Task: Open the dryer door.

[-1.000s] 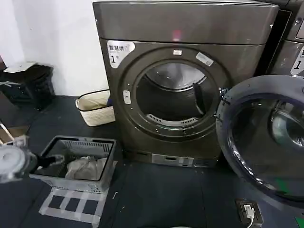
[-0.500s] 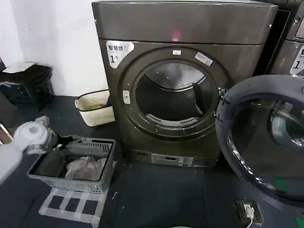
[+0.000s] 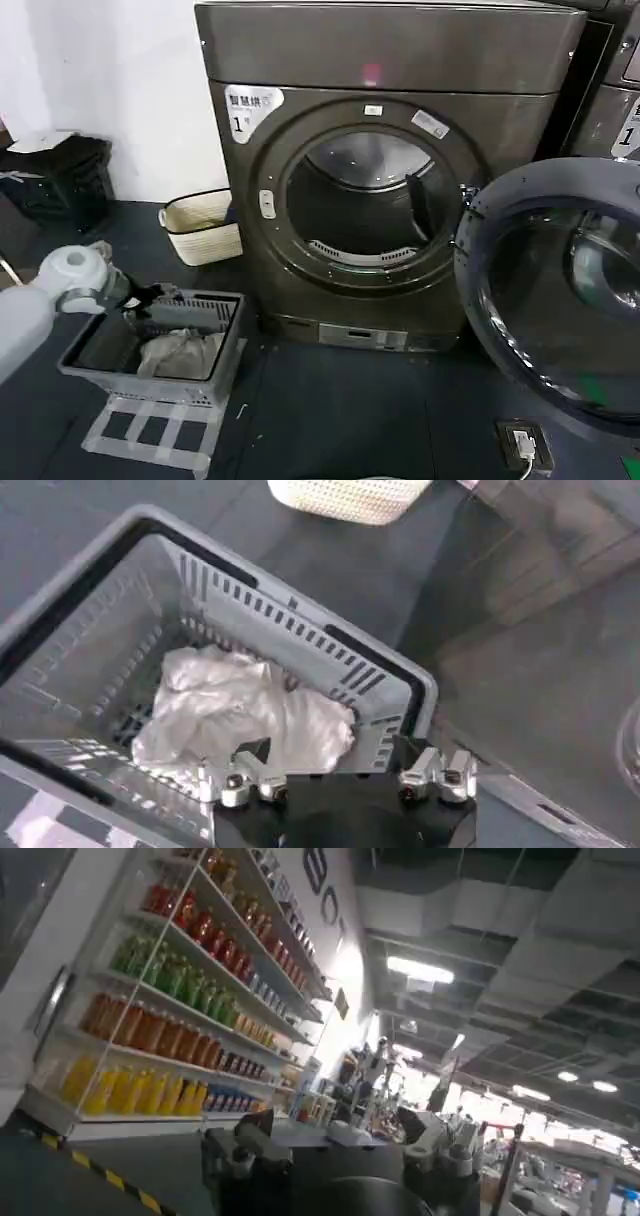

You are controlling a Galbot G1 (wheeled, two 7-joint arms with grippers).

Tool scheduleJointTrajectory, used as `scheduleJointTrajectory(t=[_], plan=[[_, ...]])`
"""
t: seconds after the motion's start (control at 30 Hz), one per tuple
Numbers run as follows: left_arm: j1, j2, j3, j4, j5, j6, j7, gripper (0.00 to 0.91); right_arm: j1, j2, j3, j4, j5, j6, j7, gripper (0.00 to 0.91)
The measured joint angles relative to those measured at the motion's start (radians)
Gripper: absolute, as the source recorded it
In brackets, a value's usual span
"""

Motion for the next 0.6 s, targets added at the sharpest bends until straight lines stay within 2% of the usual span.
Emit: scheduleJointTrajectory(t=[0.17,0.6], plan=[[-0.027,-0.017,0.016,0.021,-0.054,0.000,-0.037,0.907,0.003,0.001,-0.006,-0.006,-0.003,0.006,-0.001,0.907],[-0.066,-0.032,0.058,0.044,-0.041,0.000,-0.064,0.907,0.008,0.002,-0.006,-0.017,-0.018,0.016,-0.012,0.907]])
